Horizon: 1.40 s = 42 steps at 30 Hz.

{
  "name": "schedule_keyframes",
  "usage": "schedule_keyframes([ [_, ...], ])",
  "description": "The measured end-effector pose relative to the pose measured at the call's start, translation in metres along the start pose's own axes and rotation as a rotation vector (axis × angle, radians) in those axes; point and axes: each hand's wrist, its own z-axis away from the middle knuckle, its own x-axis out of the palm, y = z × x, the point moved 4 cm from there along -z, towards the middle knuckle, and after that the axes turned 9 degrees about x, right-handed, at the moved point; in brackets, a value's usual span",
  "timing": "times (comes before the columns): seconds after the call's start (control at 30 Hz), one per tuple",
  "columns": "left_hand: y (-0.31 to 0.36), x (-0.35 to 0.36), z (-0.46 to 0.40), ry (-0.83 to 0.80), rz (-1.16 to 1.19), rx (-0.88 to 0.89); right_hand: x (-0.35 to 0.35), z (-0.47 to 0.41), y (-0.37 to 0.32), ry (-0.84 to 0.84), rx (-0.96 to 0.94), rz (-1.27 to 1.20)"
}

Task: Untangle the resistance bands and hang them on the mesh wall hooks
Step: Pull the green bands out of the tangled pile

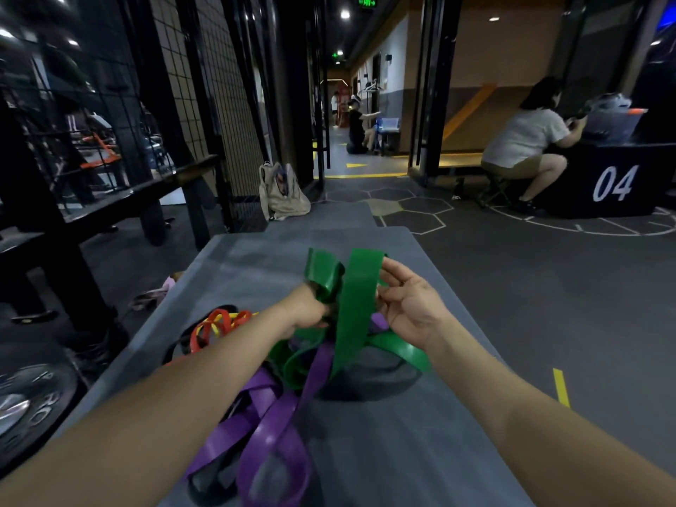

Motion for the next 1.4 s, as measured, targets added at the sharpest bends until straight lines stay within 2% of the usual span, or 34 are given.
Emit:
schedule_keyframes([
  [0.07,-0.005,0.010,-0.001,-0.031,0.082,-0.003,0.003,-0.006,0.004,0.000,-0.048,0.196],
  [0.13,-0.013,0.016,-0.001,-0.067,0.156,-0.052,0.000,-0.011,0.003,0.044,-0.110,0.492],
  [0.23,-0.029,0.022,0.001,-0.144,0.233,-0.104,-0.004,-0.011,0.004,0.037,-0.077,0.853],
  [0.4,-0.035,0.032,0.003,-0.219,0.398,-0.096,-0.008,-0.001,0.010,0.152,0.061,1.040],
  [0.47,-0.034,0.038,0.004,-0.254,0.395,-0.095,-0.014,0.001,0.010,0.224,0.083,1.148],
  [0.57,-0.035,0.044,0.000,-0.185,0.367,-0.109,-0.025,-0.001,0.005,0.433,0.053,1.337],
  [0.63,-0.040,0.041,-0.007,-0.073,0.320,-0.146,-0.025,-0.002,0.006,0.459,0.086,1.395],
  [0.7,-0.043,0.034,-0.011,-0.004,0.112,-0.144,-0.031,0.000,0.014,0.434,0.183,1.454],
  [0.77,-0.043,0.021,-0.009,0.018,-0.329,-0.092,-0.045,0.003,0.027,0.414,0.312,1.427],
  [0.83,-0.042,0.011,-0.004,-0.002,-0.618,-0.052,-0.060,0.010,0.041,0.404,0.426,1.321],
  [0.97,-0.046,0.004,-0.001,-0.013,-0.691,-0.038,-0.062,0.015,0.057,0.445,0.456,1.133],
  [1.13,-0.043,-0.007,0.002,0.090,-0.706,-0.057,-0.055,0.019,0.089,0.418,0.539,0.930],
  [1.3,-0.041,-0.011,0.005,0.109,-0.688,-0.079,-0.046,0.011,0.105,0.452,0.544,0.319],
  [1.4,-0.043,-0.013,0.005,0.099,-0.791,-0.044,-0.034,-0.005,0.084,0.464,0.410,0.068],
])
